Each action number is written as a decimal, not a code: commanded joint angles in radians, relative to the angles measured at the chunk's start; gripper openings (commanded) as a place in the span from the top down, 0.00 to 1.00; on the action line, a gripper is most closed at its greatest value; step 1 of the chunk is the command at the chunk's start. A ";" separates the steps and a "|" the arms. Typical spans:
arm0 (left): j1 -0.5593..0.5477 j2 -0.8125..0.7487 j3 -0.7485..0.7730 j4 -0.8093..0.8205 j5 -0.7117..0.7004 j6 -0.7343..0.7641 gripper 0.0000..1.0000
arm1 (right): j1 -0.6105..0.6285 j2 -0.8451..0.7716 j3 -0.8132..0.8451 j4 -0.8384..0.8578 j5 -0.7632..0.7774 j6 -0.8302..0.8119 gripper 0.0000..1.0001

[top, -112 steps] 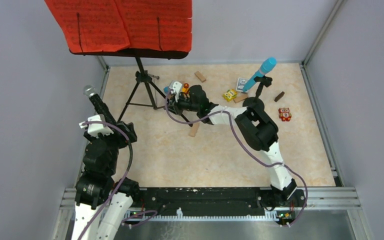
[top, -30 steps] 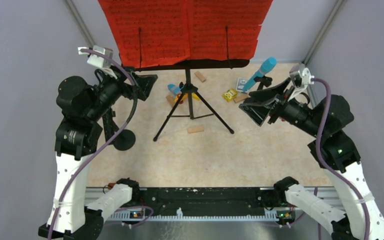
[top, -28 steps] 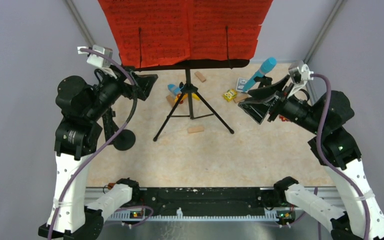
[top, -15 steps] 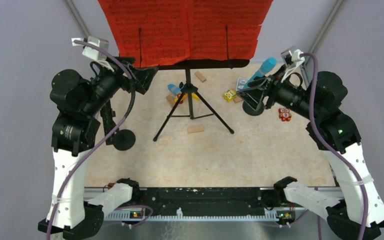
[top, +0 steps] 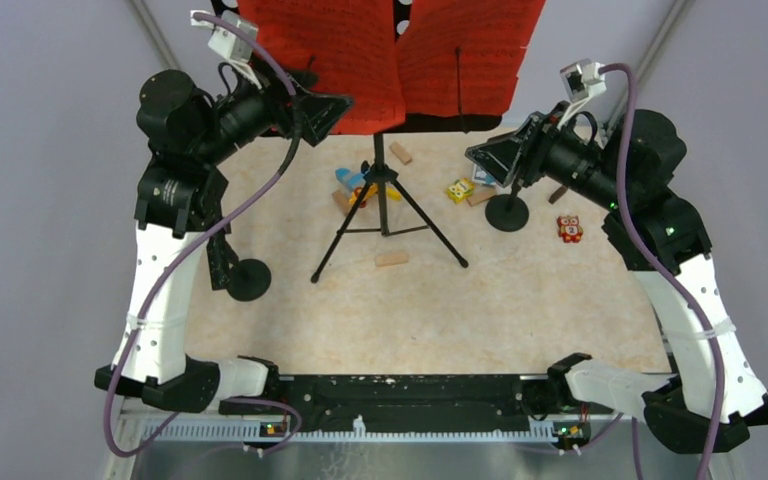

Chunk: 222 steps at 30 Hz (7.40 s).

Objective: Pack up the instrument practice props

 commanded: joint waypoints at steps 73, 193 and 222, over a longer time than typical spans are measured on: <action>-0.007 -0.228 -0.136 0.177 -0.106 0.017 0.01 | 0.285 0.482 0.393 0.685 -0.339 -0.642 0.91; -0.007 -0.655 -0.641 -0.148 -0.449 0.031 0.01 | -0.544 -0.182 -0.922 0.160 0.628 0.115 0.50; -0.007 -0.502 -0.524 -0.030 -0.241 0.112 0.01 | -0.536 -0.470 -0.738 0.877 -0.267 -0.291 0.45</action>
